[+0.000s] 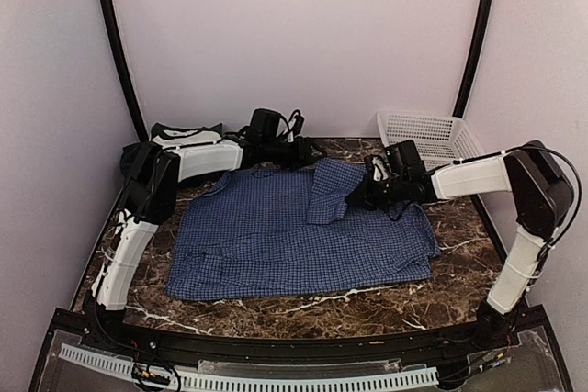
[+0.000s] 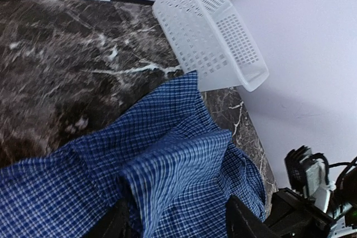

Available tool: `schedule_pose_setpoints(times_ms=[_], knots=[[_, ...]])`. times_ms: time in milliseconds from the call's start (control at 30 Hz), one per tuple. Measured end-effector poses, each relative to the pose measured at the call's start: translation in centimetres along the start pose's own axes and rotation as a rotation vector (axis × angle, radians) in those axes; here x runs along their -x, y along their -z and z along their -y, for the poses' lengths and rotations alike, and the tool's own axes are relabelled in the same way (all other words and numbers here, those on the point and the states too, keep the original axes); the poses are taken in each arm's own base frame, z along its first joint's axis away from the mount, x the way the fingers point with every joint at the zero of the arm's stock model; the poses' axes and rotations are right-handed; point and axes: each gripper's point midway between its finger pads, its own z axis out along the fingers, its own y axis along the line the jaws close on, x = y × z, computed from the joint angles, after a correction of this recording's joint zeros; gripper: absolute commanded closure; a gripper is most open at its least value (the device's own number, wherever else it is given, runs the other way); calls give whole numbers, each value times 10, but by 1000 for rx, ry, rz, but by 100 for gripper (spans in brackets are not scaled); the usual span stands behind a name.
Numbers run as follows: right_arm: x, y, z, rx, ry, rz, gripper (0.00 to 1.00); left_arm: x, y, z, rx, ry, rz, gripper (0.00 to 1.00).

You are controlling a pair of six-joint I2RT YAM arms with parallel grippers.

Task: Fold and stack the mixed laundry pile
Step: Pass from the left arm to the right, then place the 1/3-folded shirt at the center of the board.

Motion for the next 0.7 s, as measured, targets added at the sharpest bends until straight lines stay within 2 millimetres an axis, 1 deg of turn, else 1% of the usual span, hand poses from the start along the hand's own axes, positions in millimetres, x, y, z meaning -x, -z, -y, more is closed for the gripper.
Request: schedule_pose_setpoints(times_ms=[100,200,300,333,367,433,467,533,633,700], knots=[[8,2,-6,9,12,18,100,-18,6,-18,66,2,-20,39],[14,4,-8,14,14,32,100,-37,21,-31,134,-5,-42,38],[20,6,-12,21,18,44,100,-42,41,-38,197,-21,-34,36],[23,7,-13,24,19,47,100,-44,48,-44,238,-23,-37,35],[26,8,-14,26,20,54,100,-35,56,-41,250,-31,-19,34],[31,14,-15,26,26,66,100,-17,79,-50,333,-48,18,32],[35,19,-17,29,31,76,100,-7,93,-57,383,-60,35,32],[46,32,-25,38,47,106,100,13,123,-77,510,-87,66,33],[67,56,-46,74,92,172,100,36,160,-104,692,-136,86,38],[81,69,-61,101,120,214,100,42,179,-117,799,-164,69,42]])
